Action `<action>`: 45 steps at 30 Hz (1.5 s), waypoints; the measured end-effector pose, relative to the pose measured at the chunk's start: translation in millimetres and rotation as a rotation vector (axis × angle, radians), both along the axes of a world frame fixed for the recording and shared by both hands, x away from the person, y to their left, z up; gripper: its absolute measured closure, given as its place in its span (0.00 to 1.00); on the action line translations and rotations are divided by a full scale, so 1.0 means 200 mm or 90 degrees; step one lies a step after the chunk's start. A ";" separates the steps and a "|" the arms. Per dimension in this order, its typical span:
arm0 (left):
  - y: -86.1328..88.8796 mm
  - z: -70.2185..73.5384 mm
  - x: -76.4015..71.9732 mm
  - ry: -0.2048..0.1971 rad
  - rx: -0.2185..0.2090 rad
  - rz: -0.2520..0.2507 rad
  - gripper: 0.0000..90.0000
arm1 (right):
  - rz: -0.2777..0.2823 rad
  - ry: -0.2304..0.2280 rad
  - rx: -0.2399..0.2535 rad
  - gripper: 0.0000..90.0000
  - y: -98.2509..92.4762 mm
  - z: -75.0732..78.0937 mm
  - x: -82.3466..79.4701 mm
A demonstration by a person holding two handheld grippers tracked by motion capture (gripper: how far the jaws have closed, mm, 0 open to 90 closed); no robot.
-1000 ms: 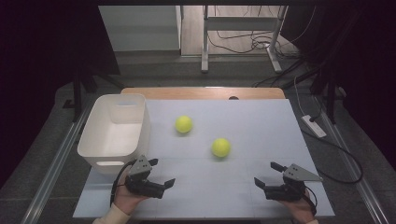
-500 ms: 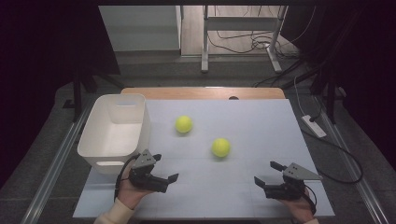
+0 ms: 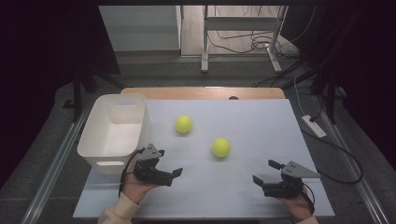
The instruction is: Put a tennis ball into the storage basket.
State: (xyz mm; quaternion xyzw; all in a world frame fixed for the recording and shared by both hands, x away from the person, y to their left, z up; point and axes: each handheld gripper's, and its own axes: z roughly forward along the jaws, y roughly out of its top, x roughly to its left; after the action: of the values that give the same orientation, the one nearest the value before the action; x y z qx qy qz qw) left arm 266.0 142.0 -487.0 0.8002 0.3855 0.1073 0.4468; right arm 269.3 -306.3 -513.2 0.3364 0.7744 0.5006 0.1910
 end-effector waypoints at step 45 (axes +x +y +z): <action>-0.23 0.12 0.21 0.018 0.036 0.001 0.01 | -0.008 -0.002 -0.005 0.11 -0.01 0.00 -0.03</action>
State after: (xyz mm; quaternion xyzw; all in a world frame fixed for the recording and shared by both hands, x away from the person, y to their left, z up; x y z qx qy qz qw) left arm 308.6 95.8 -462.0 0.8137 0.3889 0.1070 0.4185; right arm 264.2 -309.2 -513.4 0.3398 0.7739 0.4968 0.1969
